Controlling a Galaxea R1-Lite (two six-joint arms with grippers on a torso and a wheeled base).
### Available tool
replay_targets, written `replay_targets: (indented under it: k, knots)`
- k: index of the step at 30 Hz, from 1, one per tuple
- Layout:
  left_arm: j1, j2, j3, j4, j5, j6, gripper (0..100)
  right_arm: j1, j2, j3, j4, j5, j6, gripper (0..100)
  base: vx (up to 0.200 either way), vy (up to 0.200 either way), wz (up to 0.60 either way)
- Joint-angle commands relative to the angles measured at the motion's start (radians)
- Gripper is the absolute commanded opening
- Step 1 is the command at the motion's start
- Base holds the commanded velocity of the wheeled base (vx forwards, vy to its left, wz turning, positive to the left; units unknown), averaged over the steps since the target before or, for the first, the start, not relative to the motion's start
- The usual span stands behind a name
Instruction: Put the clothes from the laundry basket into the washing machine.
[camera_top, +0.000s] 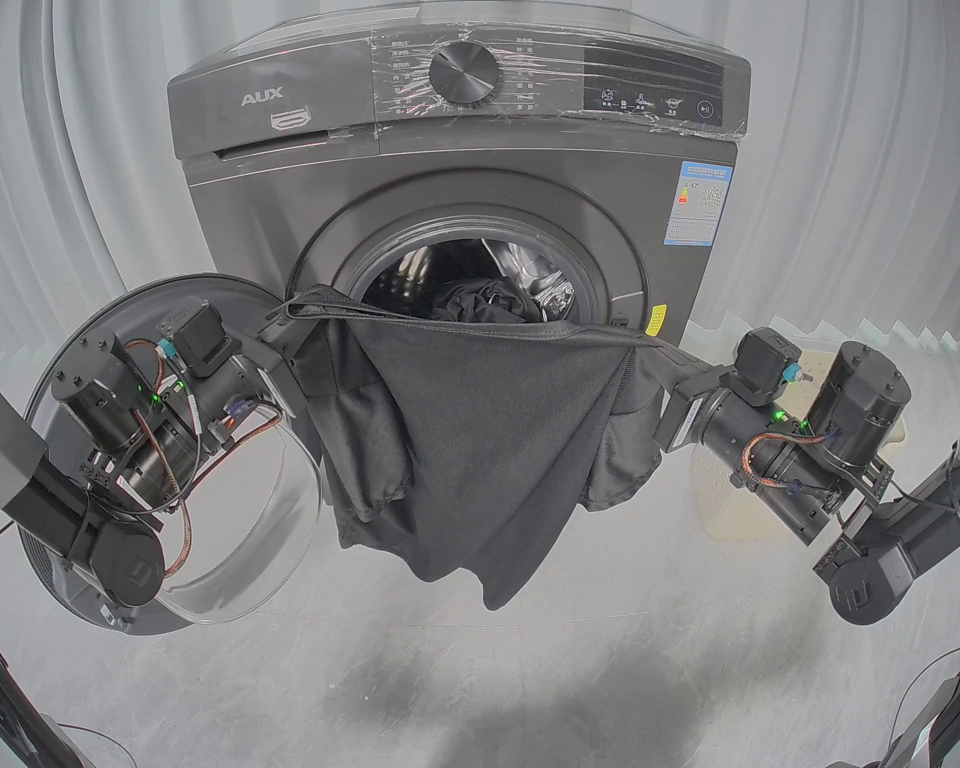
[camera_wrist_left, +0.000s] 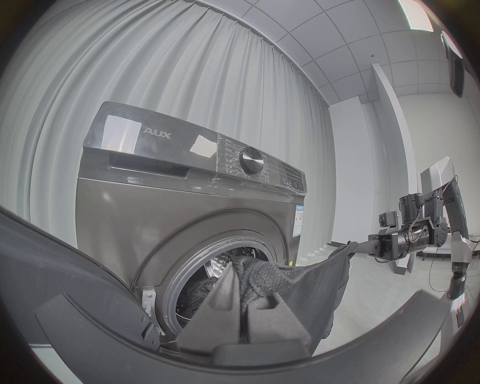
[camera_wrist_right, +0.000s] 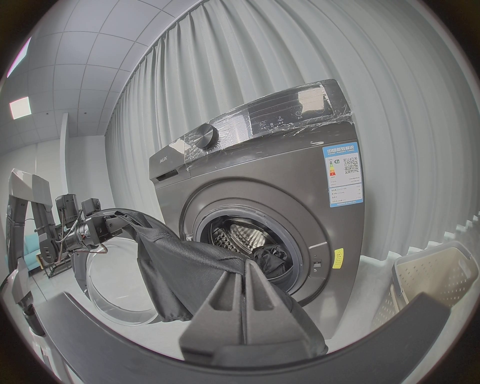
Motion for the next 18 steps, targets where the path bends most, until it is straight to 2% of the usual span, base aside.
replay_targets:
  k: [1, 3, 4, 6, 8, 11, 12, 17, 18]
  knots:
    - [-0.001, -0.007, 0.000, -0.001, 0.000, 0.000, 0, 0.002, -0.003, 0.000, -0.001, 0.001, 0.000, 0, 0.000, 0.000, 0.00]
    - [-0.006, -0.007, -0.001, -0.001, 0.000, 0.000, 0, 0.010, -0.003, 0.014, -0.015, 0.004, 0.000, 0, 0.000, 0.000, 0.00]
    - [-0.007, -0.007, -0.003, -0.001, 0.000, 0.000, 0, 0.010, -0.002, 0.020, -0.017, 0.006, 0.000, 100, 0.000, 0.000, 0.00]
    - [-0.007, -0.005, -0.007, 0.001, 0.000, 0.000, 0, 0.013, -0.002, 0.039, -0.017, 0.009, 0.000, 100, 0.000, 0.000, 0.00]
    - [-0.027, -0.001, -0.041, 0.002, 0.002, -0.003, 0, 0.027, 0.006, 0.106, -0.008, 0.014, 0.000, 100, 0.000, 0.000, 0.00]
    - [-0.043, 0.004, -0.052, 0.002, 0.003, -0.003, 0, 0.037, 0.010, 0.198, -0.017, 0.056, -0.001, 100, 0.000, 0.000, 0.00]
    - [-0.053, 0.005, -0.052, 0.002, 0.008, -0.003, 0, 0.040, 0.023, 0.241, -0.020, 0.093, -0.007, 100, 0.000, 0.000, 0.00]
    - [-0.073, 0.027, -0.062, 0.004, 0.034, 0.000, 0, 0.050, 0.053, 0.292, -0.044, 0.153, -0.021, 100, 0.000, 0.000, 0.00]
    - [-0.073, 0.027, -0.062, 0.004, 0.034, 0.000, 0, 0.050, 0.053, 0.292, -0.044, 0.153, -0.021, 100, 0.000, 0.000, 0.00]
